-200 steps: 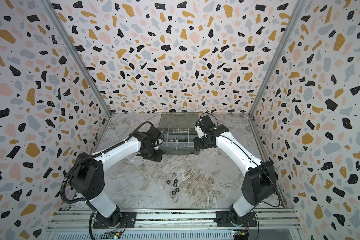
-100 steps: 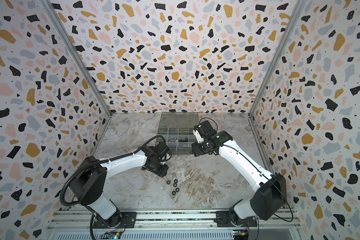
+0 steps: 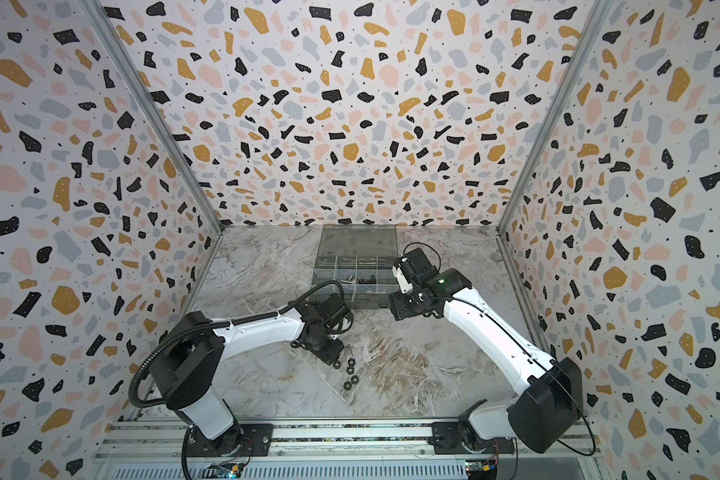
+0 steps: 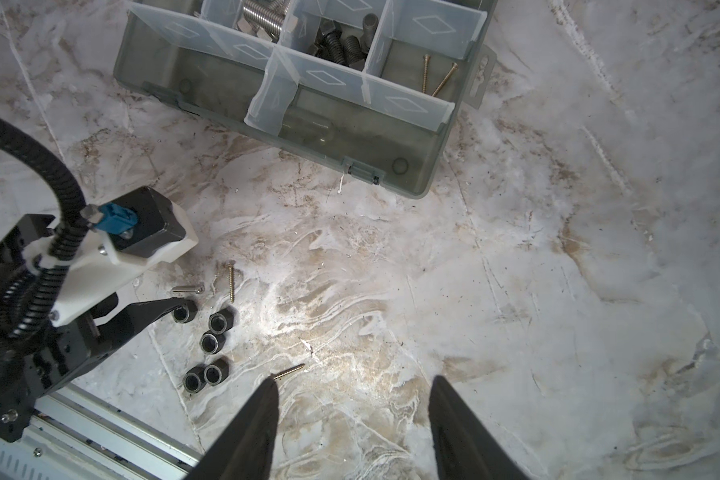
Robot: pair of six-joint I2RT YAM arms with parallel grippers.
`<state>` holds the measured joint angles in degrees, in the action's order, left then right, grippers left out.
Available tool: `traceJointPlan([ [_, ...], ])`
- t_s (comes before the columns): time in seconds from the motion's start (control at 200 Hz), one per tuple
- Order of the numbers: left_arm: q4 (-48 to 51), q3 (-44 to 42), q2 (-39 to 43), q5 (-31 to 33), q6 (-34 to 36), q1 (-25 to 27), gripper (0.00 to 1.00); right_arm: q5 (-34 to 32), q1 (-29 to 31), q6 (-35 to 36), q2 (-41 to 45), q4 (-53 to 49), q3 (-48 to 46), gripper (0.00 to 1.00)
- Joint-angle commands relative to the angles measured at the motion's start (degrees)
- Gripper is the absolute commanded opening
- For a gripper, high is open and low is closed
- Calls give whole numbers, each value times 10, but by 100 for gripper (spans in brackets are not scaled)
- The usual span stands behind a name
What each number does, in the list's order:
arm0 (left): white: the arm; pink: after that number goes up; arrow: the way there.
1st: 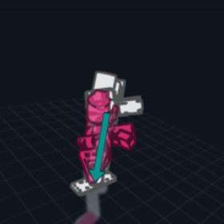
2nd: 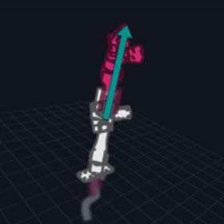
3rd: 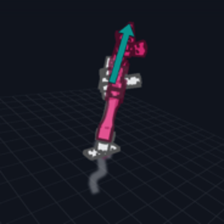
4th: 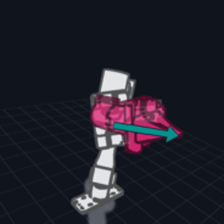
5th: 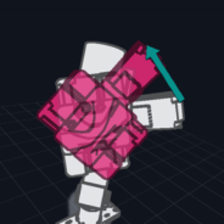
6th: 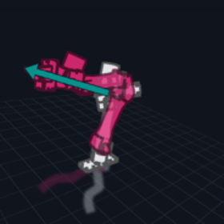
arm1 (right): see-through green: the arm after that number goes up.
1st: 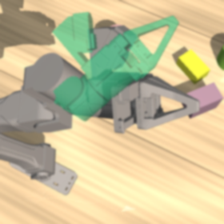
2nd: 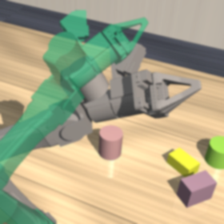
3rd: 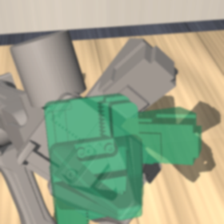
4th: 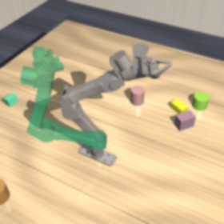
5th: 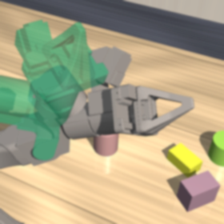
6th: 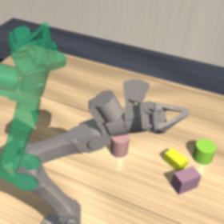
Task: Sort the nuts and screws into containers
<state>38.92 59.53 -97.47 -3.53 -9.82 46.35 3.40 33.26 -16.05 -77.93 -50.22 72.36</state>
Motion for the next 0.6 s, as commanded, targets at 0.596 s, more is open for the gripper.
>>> traceJointPlan([
  [0.596, -1, 10, -45, -9, 15, 5, 51, -12, 1, -3, 18, -14, -7, 60],
])
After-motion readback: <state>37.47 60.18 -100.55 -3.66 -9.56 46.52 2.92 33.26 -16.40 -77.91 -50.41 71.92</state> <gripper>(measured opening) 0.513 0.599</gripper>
